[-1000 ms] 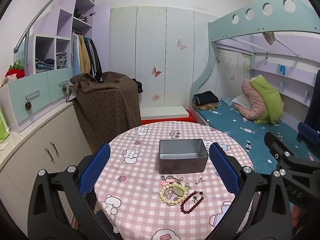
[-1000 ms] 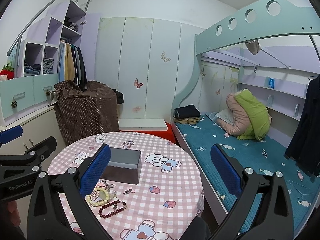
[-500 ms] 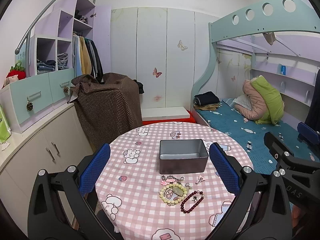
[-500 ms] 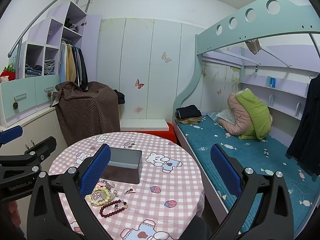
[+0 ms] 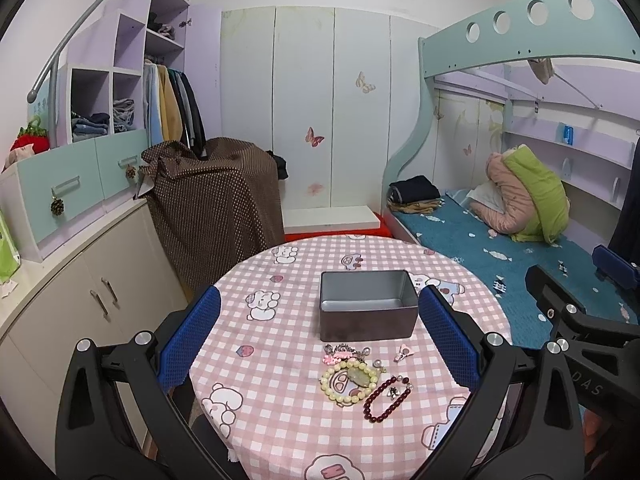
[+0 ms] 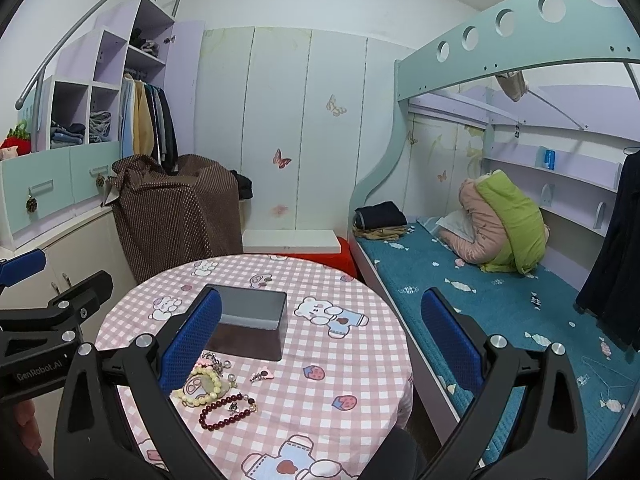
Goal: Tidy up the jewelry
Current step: 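Grasp the pale green bead bracelet with the left tool while the right tool grasps the dark red bead bracelet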
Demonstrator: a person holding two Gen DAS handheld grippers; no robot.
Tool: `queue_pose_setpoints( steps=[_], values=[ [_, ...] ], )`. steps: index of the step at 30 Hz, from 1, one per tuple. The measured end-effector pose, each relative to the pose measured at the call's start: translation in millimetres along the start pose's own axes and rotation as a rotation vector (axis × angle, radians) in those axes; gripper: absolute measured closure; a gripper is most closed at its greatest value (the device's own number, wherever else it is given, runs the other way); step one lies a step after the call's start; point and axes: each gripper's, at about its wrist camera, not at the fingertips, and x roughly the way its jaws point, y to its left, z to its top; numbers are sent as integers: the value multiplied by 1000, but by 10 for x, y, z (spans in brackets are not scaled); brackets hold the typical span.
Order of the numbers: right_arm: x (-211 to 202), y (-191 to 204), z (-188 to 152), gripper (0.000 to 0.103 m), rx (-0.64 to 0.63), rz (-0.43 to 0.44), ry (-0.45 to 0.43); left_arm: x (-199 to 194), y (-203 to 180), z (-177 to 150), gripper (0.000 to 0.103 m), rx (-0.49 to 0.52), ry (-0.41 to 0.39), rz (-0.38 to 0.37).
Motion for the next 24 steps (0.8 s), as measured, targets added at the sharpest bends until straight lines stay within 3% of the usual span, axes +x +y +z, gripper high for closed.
queue_pose_setpoints(
  steps=[9, 24],
  values=[
    [312, 36, -164, 7, 12, 16, 111, 287, 108, -170, 5, -12, 94, 13],
    [1051, 123, -763, 7, 45, 84, 414, 914, 320, -685, 5, -21, 331, 10]
  ],
)
